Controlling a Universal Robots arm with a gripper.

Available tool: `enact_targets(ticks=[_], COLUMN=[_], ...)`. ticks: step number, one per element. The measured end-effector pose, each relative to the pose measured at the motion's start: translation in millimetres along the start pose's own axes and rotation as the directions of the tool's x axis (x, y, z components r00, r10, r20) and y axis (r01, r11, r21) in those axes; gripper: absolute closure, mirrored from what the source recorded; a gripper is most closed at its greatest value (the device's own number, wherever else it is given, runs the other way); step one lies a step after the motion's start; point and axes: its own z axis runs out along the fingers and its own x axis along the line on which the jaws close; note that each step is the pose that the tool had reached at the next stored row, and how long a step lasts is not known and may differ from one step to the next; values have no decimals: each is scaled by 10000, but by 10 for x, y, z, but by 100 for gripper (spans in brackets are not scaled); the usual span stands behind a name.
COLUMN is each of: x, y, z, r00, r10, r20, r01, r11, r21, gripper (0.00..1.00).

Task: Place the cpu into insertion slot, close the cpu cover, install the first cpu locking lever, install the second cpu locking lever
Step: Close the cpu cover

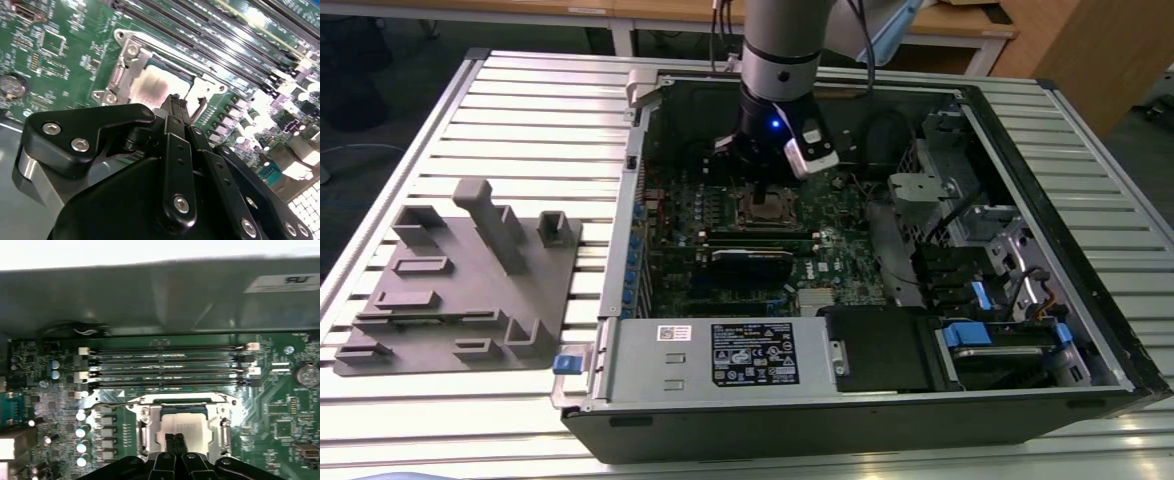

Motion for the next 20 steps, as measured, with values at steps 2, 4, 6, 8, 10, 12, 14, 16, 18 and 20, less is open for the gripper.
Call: enact_targets(ticks=[2,4,6,8,10,12,14,16,18,20], x=[23,23,29,28,3,-39,-73,-104,-113,-114], y=[-1,-2,-2,-2,0,1,3,4,0,-15], z=[5,9,21,25,26,27,28,28,29,32], r00=[10000,10000,10000,10000,10000,10000,10000,10000,10000,10000], r10=[1,0,1,-1,0,1,-1,0,-1,-2], r20=[2,1,2,0,0,1,1,1,2,1], r01=[-1,0,-1,1,0,-1,1,0,1,2], r11=[10000,10000,10000,10000,10000,10000,10000,10000,10000,10000], r21=[-1,1,-1,3,1,1,0,1,0,0], gripper=[89,89,89,89,89,89,89,89,89,89])
